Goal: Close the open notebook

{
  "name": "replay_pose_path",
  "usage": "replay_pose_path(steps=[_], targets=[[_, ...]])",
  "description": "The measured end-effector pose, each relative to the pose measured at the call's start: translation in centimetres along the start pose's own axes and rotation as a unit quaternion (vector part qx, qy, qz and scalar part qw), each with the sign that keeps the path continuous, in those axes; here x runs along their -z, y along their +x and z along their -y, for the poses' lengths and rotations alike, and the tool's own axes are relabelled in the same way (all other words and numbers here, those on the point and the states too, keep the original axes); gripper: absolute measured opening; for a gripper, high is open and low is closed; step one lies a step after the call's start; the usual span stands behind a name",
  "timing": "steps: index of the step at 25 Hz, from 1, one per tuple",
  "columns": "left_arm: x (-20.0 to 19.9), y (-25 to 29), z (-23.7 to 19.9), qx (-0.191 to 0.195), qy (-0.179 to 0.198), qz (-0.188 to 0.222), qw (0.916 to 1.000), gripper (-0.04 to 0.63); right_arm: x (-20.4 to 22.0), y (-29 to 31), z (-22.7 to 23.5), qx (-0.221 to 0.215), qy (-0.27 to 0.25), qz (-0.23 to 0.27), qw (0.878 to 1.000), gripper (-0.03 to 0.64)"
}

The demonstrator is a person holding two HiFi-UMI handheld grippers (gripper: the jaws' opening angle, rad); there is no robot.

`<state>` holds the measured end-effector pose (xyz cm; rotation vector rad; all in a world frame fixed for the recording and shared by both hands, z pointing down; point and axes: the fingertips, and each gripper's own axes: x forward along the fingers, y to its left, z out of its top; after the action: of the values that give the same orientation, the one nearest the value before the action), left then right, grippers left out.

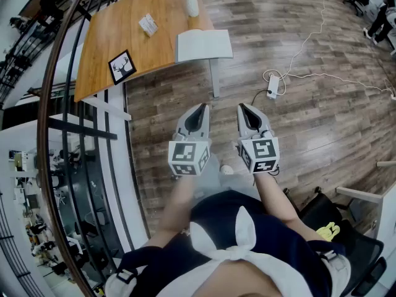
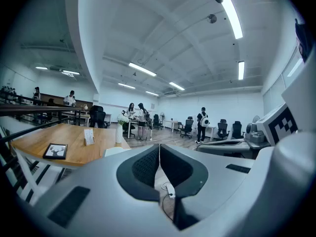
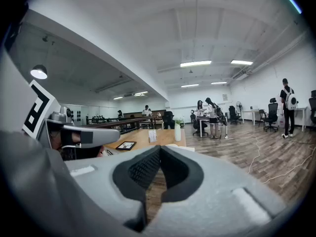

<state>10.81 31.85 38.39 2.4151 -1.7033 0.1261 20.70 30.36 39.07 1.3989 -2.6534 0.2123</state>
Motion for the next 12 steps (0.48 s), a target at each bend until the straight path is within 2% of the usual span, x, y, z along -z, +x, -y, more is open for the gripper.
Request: replay_pose_path(steps=[12], targets=[[-0.5,2.7,-2.6,0.007,0.005,-0.012,0.9999,0.023,-1.3,3.5,1.0,0.016,0.004,0.011,1.0,-0.002]])
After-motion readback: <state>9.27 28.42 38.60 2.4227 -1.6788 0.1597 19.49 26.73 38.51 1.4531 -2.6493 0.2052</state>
